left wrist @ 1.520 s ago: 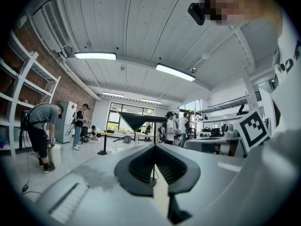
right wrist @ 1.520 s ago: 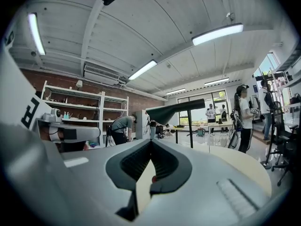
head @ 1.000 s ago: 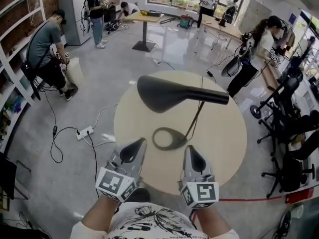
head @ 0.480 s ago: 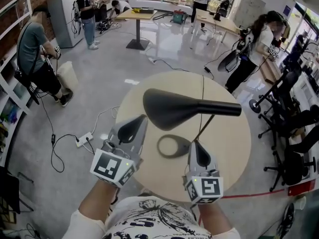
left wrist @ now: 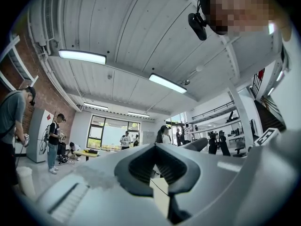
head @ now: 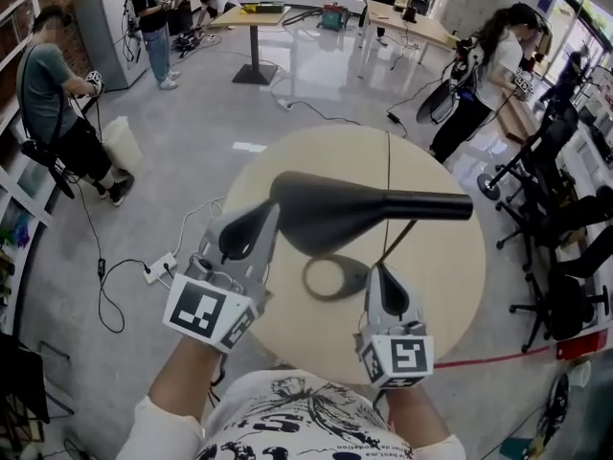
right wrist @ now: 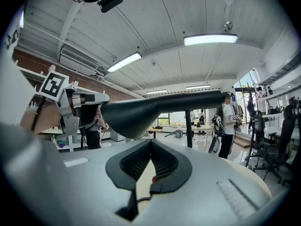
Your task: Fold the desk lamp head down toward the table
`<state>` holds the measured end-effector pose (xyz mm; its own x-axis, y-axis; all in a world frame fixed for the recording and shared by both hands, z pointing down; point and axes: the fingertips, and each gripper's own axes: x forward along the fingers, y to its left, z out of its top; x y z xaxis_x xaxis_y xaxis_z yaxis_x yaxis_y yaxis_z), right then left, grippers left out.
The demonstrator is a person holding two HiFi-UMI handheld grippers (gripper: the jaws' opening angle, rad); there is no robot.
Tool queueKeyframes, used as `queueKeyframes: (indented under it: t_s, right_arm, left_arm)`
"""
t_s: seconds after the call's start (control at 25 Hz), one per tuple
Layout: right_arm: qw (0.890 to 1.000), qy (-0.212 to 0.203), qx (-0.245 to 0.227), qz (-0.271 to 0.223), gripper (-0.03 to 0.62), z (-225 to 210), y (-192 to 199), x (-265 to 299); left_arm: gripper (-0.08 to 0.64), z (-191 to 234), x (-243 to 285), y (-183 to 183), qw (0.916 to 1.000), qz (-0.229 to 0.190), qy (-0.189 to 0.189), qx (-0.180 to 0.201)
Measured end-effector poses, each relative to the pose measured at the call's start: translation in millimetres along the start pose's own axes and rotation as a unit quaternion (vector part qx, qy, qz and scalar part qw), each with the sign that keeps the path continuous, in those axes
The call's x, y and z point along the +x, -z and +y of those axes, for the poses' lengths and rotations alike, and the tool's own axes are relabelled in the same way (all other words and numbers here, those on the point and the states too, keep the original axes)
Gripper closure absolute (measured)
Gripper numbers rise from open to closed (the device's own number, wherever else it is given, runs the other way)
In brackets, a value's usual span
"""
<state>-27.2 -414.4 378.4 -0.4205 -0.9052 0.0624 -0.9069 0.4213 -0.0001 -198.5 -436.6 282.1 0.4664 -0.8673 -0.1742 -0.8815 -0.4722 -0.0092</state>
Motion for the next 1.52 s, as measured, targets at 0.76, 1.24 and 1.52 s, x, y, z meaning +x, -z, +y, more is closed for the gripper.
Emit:
queueKeyframes:
  t_s: [0.76,1.24,1.52]
  right_arm:
    - [0.998,0.033,0.014,0.052,0.583,-15.3,46.5,-15.1]
    - [0.992,0.076,0.038,0.097,0.584,-34.9,87.7,-23.6]
    - [0.99,0.093,0.043,0.095,0.584,-49.6,88.2,-28.4]
  left_arm:
    - [0.554,-27.0,-12.3,105.7,0.9929,0.091,0.022,-0.074]
    - [0.554,-61.1,10.1,172.5,0.9793,0.142,0.075,-0.123]
    - [0.554,-68.1,12.3,182.7,0.9758,0.135,0.077,-0.153]
